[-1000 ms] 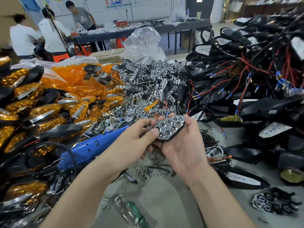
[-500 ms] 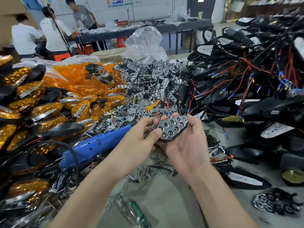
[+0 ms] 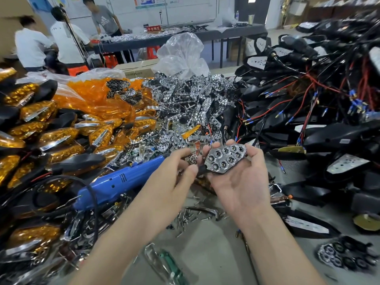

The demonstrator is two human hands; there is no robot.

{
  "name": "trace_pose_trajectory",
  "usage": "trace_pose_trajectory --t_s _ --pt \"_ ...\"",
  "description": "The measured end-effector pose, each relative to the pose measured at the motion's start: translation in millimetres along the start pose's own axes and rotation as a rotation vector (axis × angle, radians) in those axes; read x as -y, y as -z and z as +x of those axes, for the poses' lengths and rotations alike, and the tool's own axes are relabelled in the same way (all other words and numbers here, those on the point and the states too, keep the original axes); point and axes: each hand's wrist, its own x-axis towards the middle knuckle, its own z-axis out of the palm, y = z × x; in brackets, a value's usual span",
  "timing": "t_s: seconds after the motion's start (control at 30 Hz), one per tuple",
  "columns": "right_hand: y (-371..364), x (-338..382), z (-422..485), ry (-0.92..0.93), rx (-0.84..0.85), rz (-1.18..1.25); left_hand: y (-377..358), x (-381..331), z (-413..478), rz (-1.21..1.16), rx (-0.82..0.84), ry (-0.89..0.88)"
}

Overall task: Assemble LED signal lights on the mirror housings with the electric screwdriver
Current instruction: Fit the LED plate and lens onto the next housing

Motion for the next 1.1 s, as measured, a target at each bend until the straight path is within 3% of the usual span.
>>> trace_pose_trajectory --t_s 0.37,1.1 --pt "0 0 -1 -0.003 0.007 -0.026 12 30 -24 0.005 -0.114 0.009" --pt "-2 -1 -1 -0.013 0.016 -0.050 10 41 -32 0.183 -0.158 -0.074"
